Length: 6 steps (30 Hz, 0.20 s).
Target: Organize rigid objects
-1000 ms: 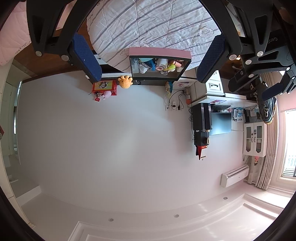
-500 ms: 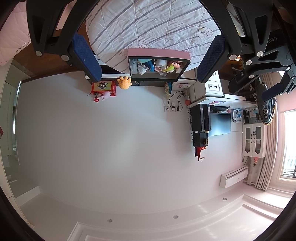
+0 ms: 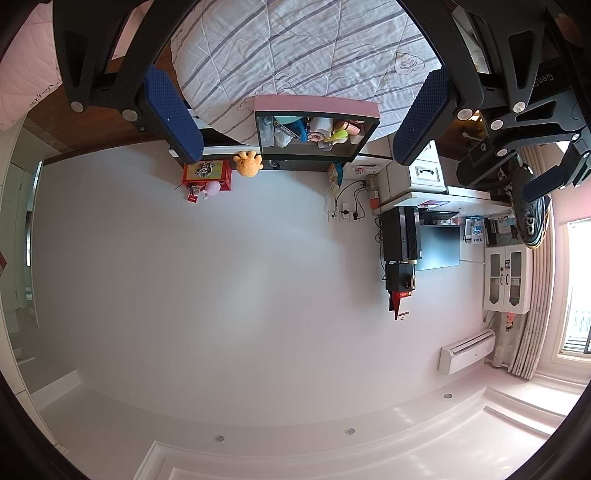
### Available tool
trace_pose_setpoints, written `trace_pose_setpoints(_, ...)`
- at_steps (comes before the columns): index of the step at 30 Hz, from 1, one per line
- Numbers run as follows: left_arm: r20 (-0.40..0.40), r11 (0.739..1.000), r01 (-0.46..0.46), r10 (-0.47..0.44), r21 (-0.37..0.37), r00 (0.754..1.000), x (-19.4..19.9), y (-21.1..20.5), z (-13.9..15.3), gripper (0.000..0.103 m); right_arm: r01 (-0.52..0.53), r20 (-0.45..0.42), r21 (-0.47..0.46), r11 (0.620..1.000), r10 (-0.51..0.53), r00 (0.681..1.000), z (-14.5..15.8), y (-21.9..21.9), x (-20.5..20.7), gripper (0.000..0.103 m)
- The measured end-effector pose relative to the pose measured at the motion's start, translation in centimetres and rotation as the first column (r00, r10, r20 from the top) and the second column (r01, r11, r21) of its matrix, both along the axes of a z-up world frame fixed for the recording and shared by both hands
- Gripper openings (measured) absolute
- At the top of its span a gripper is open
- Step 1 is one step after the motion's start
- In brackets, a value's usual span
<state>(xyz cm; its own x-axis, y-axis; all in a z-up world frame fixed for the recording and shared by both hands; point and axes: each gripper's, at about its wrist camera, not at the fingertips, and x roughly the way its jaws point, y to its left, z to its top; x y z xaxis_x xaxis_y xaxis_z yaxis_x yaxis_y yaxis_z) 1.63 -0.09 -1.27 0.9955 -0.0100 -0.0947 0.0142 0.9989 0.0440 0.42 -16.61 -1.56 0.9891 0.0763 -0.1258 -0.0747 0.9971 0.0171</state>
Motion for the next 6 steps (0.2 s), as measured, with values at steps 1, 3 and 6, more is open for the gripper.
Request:
trace_pose_setpoints(1,0.0,1.0,-0.001,0.001,0.001,1.0,0.04,0.03,-0.02,0.103,0.0,0.0,-0.001,1.0,0.0,1.0,-0.01,0.0,0.0,0.103)
trace_pose_setpoints(3,0.0,1.0,0.001,-0.001,0.001,1.0,-0.01,0.02,-0.01,0.103,0.0,0.0,-0.001,1.0,0.0,1.0,-0.02,-0.01,0.0,0.103)
trace_pose_setpoints(6,0.0,1.0,0.002,-0.002,0.0,1.0,0.0,0.04,-0.02,0.103,0.0,0.001,0.0,1.0,0.0,1.0,-0.02,-0.01,0.0,0.103)
